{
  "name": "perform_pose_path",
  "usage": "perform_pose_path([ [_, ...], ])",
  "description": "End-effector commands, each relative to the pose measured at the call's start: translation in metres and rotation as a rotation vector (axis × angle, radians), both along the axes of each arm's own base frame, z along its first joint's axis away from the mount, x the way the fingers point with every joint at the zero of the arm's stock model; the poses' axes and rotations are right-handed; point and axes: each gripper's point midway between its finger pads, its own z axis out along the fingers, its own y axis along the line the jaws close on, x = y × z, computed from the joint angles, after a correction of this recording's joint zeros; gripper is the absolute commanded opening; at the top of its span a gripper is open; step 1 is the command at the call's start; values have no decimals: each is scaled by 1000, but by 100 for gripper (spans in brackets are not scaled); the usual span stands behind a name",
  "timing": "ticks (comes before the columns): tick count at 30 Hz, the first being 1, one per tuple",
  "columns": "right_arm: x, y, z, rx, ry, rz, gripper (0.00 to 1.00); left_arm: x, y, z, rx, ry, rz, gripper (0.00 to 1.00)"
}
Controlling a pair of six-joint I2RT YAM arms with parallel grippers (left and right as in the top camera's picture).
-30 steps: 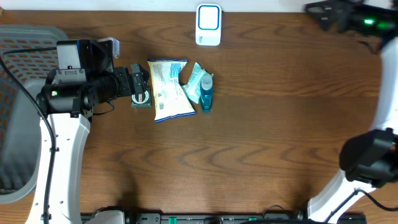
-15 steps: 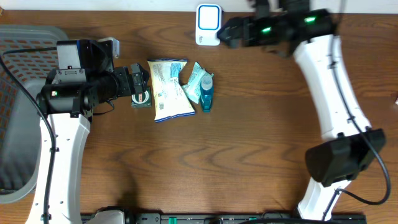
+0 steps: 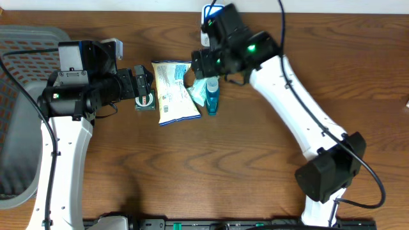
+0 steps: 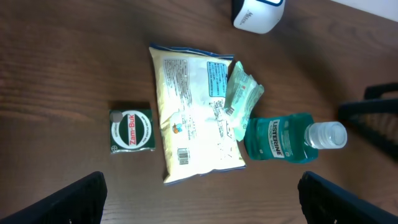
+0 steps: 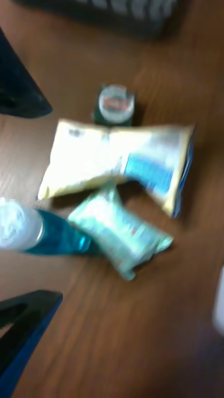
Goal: Scan the item barcode
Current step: 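Move the right gripper to the teal mouthwash bottle and grasp it, then lift the teal bottle off the table with the right gripper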
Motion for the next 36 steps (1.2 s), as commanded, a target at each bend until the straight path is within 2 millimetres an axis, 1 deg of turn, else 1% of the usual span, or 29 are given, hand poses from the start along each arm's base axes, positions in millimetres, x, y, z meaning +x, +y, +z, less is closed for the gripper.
perform_pose_path([
  [1, 6, -28, -20, -103, -9, -202, 86, 1, 1, -1, 15, -5, -9, 98],
  [4, 2, -26, -35, -85, 27, -222, 86, 1, 1, -1, 15, -5, -9, 98],
  [8, -2, -18, -47, -52, 55, -207, 85, 1, 1, -1, 15, -5, -9, 98],
  [9, -3, -16, -49, -45, 60, -200, 85, 1, 1, -1, 15, -5, -9, 98],
  [11, -5, -12, -55, -35, 67, -193, 80, 1, 1, -1, 15, -5, -9, 98],
  [13, -7, -11, -60, -34, 75, -197, 78, 1, 1, -1, 15, -5, -9, 98],
  [20, -15, -16, -82, -49, 112, -217, 78, 1, 1, -1, 15, -5, -9, 98],
  [22, -15, -16, -84, -47, 115, -224, 77, 1, 1, -1, 15, -5, -9, 98],
  [24, -15, -16, -84, -47, 115, -224, 73, 1, 1, -1, 15, -5, -9, 98],
  [28, -15, -16, -84, -46, 113, -224, 57, 1, 1, -1, 15, -5, -9, 98],
  [29, -15, -16, -84, -46, 114, -224, 56, 1, 1, -1, 15, -5, -9, 98],
  [32, -16, -16, -84, -47, 115, -223, 56, 1, 1, -1, 15, -5, -9, 98],
  [36, -16, -16, -85, -48, 115, -222, 63, 1, 1, -1, 15, -5, -9, 98],
])
